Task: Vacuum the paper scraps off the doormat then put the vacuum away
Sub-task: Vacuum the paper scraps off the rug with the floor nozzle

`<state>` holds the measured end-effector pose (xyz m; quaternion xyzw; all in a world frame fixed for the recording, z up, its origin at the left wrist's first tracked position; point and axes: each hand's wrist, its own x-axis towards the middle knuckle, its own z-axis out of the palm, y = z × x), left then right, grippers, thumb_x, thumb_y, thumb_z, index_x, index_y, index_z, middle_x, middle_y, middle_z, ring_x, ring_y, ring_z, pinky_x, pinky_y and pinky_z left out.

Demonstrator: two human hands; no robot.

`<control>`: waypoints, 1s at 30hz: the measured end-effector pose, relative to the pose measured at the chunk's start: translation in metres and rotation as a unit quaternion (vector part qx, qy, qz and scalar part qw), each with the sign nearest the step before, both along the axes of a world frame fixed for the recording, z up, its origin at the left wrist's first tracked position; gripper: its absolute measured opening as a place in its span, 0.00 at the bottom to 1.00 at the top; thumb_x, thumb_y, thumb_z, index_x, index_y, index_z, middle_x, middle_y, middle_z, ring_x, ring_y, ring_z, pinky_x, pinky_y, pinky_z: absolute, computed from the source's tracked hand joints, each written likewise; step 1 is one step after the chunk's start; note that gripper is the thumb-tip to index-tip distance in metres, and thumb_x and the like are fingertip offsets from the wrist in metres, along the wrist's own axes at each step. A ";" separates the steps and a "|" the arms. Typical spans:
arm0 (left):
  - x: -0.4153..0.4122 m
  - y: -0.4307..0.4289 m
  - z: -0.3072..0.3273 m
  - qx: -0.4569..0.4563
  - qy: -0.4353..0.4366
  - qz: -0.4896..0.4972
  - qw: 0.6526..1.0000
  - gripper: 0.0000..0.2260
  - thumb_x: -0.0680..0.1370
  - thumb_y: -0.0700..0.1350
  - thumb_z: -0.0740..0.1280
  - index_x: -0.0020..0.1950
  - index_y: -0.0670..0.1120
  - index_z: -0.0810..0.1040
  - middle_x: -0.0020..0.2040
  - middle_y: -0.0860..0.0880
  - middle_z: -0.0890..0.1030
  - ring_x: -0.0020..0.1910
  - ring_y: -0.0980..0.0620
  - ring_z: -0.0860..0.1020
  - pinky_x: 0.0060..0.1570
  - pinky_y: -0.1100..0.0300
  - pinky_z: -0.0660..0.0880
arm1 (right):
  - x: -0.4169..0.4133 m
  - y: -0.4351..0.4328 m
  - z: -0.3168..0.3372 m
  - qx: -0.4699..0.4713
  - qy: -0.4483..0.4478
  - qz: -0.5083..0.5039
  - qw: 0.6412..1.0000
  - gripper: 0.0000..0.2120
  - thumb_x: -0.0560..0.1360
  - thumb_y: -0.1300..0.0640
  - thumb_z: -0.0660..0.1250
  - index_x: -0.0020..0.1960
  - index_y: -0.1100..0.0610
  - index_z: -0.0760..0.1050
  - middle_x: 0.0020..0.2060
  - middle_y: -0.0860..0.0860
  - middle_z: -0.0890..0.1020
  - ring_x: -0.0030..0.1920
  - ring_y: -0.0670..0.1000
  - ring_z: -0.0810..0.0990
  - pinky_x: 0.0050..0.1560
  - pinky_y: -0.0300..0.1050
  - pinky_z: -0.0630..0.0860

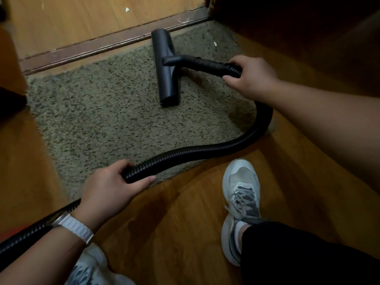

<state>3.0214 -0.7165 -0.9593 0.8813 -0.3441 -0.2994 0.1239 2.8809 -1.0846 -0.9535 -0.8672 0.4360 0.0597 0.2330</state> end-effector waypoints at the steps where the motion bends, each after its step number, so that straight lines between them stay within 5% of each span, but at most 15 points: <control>1: 0.000 0.000 0.000 0.002 0.001 -0.001 1.000 0.25 0.62 0.75 0.64 0.45 0.57 0.77 0.32 0.55 0.79 0.32 0.55 0.77 0.31 0.55 0.76 | -0.001 0.002 0.000 0.002 -0.003 0.003 1.000 0.16 0.76 0.44 0.67 0.62 0.46 0.74 0.49 0.49 0.79 0.46 0.53 0.78 0.45 0.49 0.77; 10: 0.001 -0.003 0.002 -0.014 -0.006 0.004 1.000 0.26 0.62 0.74 0.65 0.46 0.55 0.78 0.33 0.57 0.78 0.32 0.56 0.77 0.32 0.56 0.77 | -0.063 -0.017 0.004 0.005 -0.046 -0.125 0.991 0.19 0.78 0.46 0.66 0.67 0.48 0.72 0.56 0.48 0.76 0.52 0.48 0.74 0.52 0.46 0.73; 17: 0.003 0.002 -0.004 -0.018 0.021 0.024 0.999 0.31 0.59 0.81 0.60 0.42 0.56 0.77 0.32 0.55 0.80 0.32 0.54 0.79 0.32 0.51 0.79 | -0.083 -0.035 0.005 0.029 -0.060 -0.263 0.962 0.19 0.77 0.47 0.66 0.66 0.51 0.73 0.53 0.49 0.76 0.51 0.55 0.80 0.55 0.57 0.80; 26: 0.001 -0.003 -0.001 -0.005 0.015 0.015 1.000 0.22 0.62 0.75 0.66 0.40 0.58 0.75 0.30 0.55 0.79 0.30 0.55 0.78 0.31 0.52 0.78 | -0.045 -0.019 -0.006 0.003 -0.028 -0.184 0.983 0.16 0.77 0.45 0.65 0.59 0.54 0.75 0.48 0.53 0.79 0.45 0.55 0.80 0.45 0.51 0.78; 30: 0.003 0.000 -0.002 -0.014 0.020 0.013 1.000 0.28 0.59 0.80 0.60 0.40 0.58 0.75 0.30 0.55 0.79 0.29 0.55 0.79 0.30 0.53 0.79 | -0.050 -0.017 -0.008 0.002 -0.016 -0.170 0.985 0.15 0.77 0.45 0.65 0.59 0.54 0.75 0.46 0.53 0.80 0.44 0.56 0.80 0.45 0.52 0.78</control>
